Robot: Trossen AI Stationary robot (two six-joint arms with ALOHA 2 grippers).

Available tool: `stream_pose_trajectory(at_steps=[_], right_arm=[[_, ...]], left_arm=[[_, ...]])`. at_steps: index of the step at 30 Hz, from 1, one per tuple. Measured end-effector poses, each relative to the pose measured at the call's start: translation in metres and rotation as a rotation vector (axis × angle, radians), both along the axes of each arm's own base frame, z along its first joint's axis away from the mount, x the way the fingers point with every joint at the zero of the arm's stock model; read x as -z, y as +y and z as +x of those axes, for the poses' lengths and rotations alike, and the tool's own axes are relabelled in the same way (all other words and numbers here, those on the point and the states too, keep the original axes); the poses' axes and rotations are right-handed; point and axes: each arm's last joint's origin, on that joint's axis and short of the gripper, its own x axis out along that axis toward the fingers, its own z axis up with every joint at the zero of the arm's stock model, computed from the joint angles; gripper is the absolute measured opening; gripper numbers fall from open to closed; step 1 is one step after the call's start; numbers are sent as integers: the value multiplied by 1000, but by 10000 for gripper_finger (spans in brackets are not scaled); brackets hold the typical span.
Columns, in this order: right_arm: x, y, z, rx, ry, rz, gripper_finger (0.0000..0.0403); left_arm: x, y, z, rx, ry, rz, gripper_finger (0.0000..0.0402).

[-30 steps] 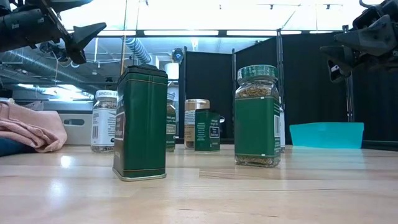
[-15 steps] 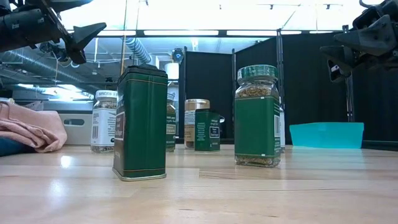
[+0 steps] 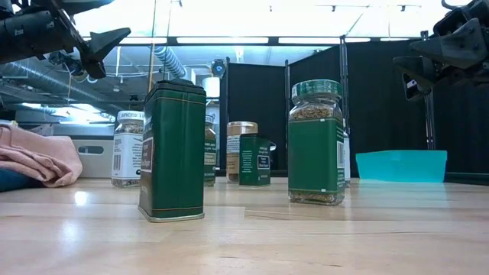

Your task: Sort spices by type

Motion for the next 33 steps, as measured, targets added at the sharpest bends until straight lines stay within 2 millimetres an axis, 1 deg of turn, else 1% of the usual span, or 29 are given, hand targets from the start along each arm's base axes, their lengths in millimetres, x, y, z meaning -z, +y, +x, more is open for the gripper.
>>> stream_pose_trajectory(at_steps=[28,33], right_arm=[[0,0,0,0,0,0,160],[0,0,0,1,0,0,160]], left_arm=[[0,0,0,-1,-1,1,284],[-1,0,0,-32,0,50,284]])
